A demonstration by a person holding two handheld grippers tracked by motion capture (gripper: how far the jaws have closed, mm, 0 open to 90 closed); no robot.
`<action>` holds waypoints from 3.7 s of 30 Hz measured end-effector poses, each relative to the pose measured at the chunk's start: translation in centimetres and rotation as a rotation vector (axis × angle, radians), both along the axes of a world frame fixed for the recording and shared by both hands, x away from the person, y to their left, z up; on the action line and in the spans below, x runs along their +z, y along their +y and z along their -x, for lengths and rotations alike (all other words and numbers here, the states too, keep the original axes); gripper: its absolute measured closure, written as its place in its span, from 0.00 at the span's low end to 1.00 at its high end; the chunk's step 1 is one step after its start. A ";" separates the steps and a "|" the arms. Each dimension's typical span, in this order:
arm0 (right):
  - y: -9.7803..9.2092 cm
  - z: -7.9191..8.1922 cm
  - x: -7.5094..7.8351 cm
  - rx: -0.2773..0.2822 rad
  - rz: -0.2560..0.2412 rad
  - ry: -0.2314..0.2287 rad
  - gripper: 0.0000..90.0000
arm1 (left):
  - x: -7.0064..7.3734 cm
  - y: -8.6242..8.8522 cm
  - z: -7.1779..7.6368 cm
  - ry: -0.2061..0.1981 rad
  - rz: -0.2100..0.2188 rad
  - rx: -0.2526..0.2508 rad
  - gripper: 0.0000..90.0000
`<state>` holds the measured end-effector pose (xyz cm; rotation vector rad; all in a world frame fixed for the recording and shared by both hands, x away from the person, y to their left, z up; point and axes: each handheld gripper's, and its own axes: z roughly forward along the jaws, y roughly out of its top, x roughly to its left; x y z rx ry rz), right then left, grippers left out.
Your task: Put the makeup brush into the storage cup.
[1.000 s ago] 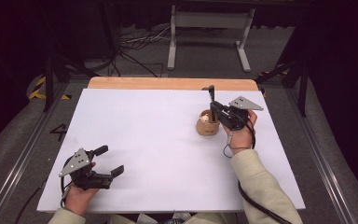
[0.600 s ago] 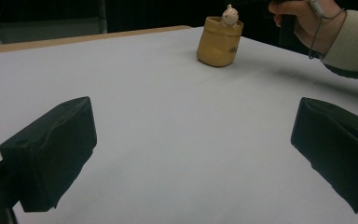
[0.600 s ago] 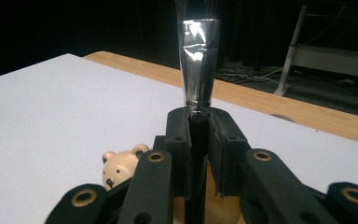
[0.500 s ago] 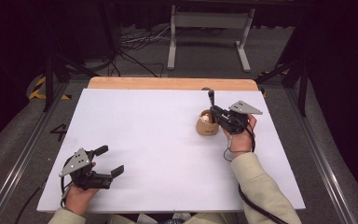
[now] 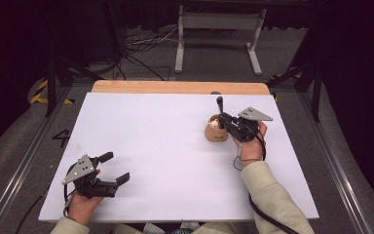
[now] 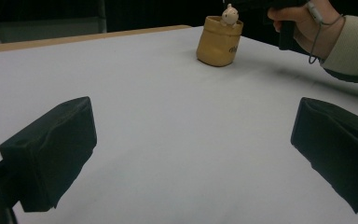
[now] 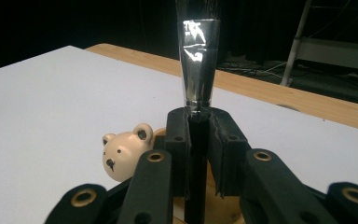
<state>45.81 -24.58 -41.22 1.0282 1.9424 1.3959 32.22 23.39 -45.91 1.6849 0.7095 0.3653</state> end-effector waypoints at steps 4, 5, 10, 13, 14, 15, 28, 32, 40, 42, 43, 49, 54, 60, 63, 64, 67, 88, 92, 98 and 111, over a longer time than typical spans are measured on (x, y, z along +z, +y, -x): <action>0.0 0.0 -0.1 0.000 -0.003 0.002 0.87 | 0.0 0.0 0.0 0.000 0.003 0.003 0.01; 0.0 0.0 -0.1 0.000 -0.006 0.003 0.87 | 0.0 0.0 0.0 0.001 0.002 0.001 0.01; -0.1 0.3 -0.1 0.008 -0.012 -0.002 0.82 | 0.0 -0.1 -0.1 0.001 0.003 0.000 0.01; -0.3 0.4 0.0 0.004 -0.016 -0.004 0.77 | 0.0 -0.1 -0.2 -0.001 0.002 -0.006 0.01; -0.3 0.4 0.0 0.004 -0.016 -0.004 0.77 | 0.0 -0.1 -0.2 -0.001 0.002 -0.006 0.01; -0.5 0.5 0.1 0.000 -0.019 -0.009 0.73 | 0.0 -0.1 -0.2 -0.001 0.001 -0.008 0.01; -1.2 2.3 2.4 0.067 -0.020 -0.086 0.22 | 0.1 -0.1 -0.1 0.000 0.007 -0.005 0.01; -1.6 3.4 3.4 0.093 -0.011 -0.104 0.12 | 0.2 0.0 0.0 -0.005 0.008 -0.001 0.01; -2.6 5.7 4.6 0.154 0.009 -0.136 0.06 | 0.3 0.1 0.1 -0.007 0.005 0.002 0.01; -2.8 6.2 4.8 0.161 0.009 -0.136 0.05 | 0.3 0.0 0.1 -0.007 0.002 -0.002 0.01; -3.0 6.4 4.9 0.166 0.009 -0.139 0.05 | 0.4 0.0 0.1 -0.011 -0.004 -0.006 0.01; -4.1 8.0 4.9 0.182 0.004 -0.143 0.03 | 0.6 -0.1 0.2 -0.027 -0.013 -0.017 0.00; -4.4 9.0 4.5 0.196 0.005 -0.150 0.02 | 0.7 -0.2 0.3 -0.021 -0.014 -0.024 0.00; -4.5 9.8 3.4 0.236 0.004 -0.154 0.01 | 0.8 -0.2 0.4 -0.025 -0.019 -0.033 0.00; -4.3 10.3 2.6 0.255 0.007 -0.156 0.00 | 0.8 -0.1 0.4 -0.023 -0.012 -0.033 0.00; -4.2 10.4 2.5 0.257 0.004 -0.153 0.00 | 0.8 -0.1 0.4 -0.023 -0.012 -0.034 0.00; -4.1 10.6 2.2 0.260 0.013 -0.156 0.00 | 0.8 -0.1 0.4 -0.023 -0.012 -0.036 0.00; -3.7 12.0 -1.5 0.294 0.028 -0.147 0.00 | 0.8 0.0 0.3 -0.014 -0.008 -0.033 0.00; -3.6 12.1 -2.0 0.300 0.031 -0.141 0.00 | 0.7 -0.1 0.3 -0.009 -0.004 -0.031 0.00; -3.2 12.1 -2.9 0.310 0.039 -0.124 0.00 | 0.5 -0.1 0.2 -0.005 -0.009 -0.034 0.00; -2.8 12.1 -3.7 0.310 0.043 -0.089 0.00 | 0.2 -0.1 0.0 0.015 0.006 -0.038 0.00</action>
